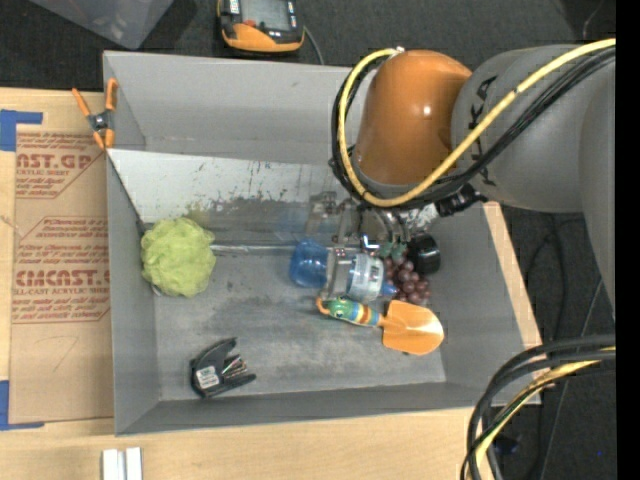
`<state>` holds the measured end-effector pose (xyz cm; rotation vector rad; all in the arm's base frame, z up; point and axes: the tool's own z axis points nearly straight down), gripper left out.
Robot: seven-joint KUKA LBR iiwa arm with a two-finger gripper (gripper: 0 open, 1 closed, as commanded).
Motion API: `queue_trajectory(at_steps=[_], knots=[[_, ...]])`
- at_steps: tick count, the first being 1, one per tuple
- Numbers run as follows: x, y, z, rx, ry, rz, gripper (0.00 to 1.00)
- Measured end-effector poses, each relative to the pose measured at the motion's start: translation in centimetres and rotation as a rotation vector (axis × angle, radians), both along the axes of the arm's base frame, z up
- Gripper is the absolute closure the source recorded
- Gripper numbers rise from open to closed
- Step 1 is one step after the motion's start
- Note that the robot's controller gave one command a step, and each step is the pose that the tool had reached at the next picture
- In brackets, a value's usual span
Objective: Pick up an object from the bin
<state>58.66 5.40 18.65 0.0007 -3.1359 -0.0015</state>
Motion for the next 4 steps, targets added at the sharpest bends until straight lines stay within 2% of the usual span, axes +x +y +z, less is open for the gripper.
queue_trajectory(at_steps=[1,2,3,4], knots=[[0.2,0.0,0.5,0.0,-0.008,-0.001,0.0],[0.1,-7.1,-12.0,-0.001,-0.002,-0.17,0.0],[0.6,-6.9,-5.5,0.004,-0.021,-0.086,0.0],[0.3,-4.7,-8.7,0.001,0.0,-0.203,0.0]])
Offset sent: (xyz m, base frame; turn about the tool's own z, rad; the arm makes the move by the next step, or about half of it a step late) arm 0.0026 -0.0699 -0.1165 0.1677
